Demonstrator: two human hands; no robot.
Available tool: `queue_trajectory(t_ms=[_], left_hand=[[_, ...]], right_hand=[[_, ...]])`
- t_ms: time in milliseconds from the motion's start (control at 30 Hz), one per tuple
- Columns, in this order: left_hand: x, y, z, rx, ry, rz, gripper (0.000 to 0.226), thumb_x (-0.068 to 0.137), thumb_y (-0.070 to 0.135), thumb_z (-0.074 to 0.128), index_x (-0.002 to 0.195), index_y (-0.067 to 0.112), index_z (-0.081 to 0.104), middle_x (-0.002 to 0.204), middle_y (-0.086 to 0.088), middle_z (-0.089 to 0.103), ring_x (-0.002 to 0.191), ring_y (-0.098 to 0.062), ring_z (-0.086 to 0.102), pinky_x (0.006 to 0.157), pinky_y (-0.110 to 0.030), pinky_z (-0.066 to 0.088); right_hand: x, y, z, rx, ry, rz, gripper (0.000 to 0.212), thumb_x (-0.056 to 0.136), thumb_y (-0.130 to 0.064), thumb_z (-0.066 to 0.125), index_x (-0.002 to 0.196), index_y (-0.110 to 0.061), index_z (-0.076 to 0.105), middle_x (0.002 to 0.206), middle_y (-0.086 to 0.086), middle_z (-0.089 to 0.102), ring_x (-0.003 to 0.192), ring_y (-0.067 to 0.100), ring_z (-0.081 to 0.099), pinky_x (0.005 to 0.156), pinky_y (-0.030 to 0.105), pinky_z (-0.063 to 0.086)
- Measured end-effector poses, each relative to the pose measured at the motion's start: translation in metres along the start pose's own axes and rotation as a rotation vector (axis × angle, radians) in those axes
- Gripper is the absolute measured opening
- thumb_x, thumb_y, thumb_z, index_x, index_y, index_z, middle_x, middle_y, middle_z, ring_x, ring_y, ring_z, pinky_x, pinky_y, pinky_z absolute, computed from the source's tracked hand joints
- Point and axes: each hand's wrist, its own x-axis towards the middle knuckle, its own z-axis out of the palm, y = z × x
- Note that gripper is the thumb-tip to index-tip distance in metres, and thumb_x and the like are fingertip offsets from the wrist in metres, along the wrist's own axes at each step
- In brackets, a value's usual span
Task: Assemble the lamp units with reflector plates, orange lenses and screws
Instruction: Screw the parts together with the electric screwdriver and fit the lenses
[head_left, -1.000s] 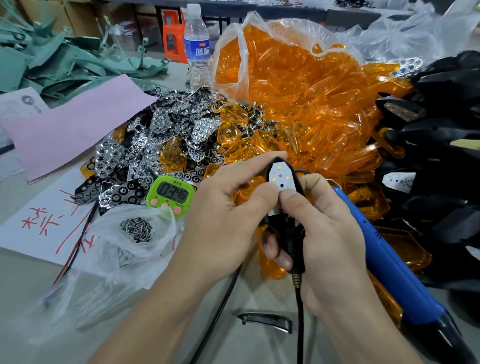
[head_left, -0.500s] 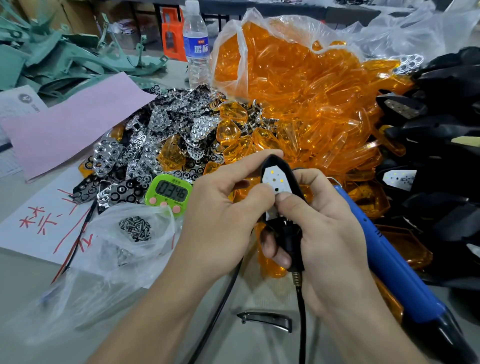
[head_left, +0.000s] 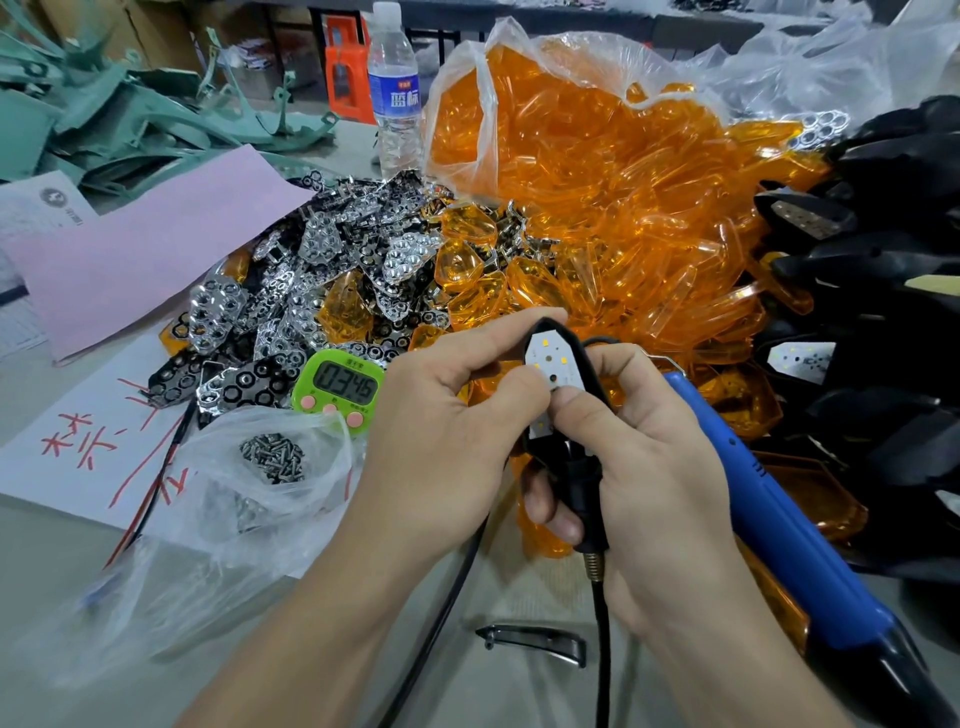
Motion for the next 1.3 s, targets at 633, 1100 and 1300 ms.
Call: queue_trajectory(t_ms=[633, 1100, 1300], left_hand=[[0.0003, 0.0004, 0.0006, -0.219, -0.080, -0.062, 0.018, 0.098, 0.003, 0.063, 0.099, 0.013, 0.077, 0.078, -0.018, 0.069, 0.034, -0.031, 0.051, 0.037, -0.030, 0.047], [0.0013, -0.0054, 0.0049, -0.193, -0.094, -0.142, 0.024, 0.101, 0.008, 0.051, 0.091, -0.009, 0.064, 0.065, -0.043, 0.049, 0.032, -0.033, 0.051, 0.036, -0.027, 0.042], [-0.0010, -0.0058, 0.0055, -0.237, -0.108, -0.120, 0.027, 0.098, 0.011, 0.050, 0.090, -0.008, 0.067, 0.057, -0.029, 0.056, 0.031, -0.033, 0.051, 0.035, -0.026, 0.041]], right_hand=[[0.0008, 0.0036, -0.0024, -0.051, -0.024, -0.026, 0.010, 0.088, -0.018, 0.058, 0.096, -0.016, 0.051, 0.059, 0.005, 0.060, 0.036, 0.025, 0.049, 0.035, 0.022, 0.033], [0.0006, 0.0058, -0.0025, -0.141, 0.023, -0.018, 0.013, 0.086, -0.021, 0.060, 0.091, -0.015, 0.049, 0.060, 0.010, 0.059, 0.037, 0.029, 0.051, 0.036, 0.023, 0.036], [0.0001, 0.0035, -0.0004, -0.154, 0.023, -0.022, 0.021, 0.088, -0.018, 0.061, 0.097, -0.007, 0.046, 0.052, 0.006, 0.058, 0.032, 0.024, 0.050, 0.032, 0.023, 0.034]])
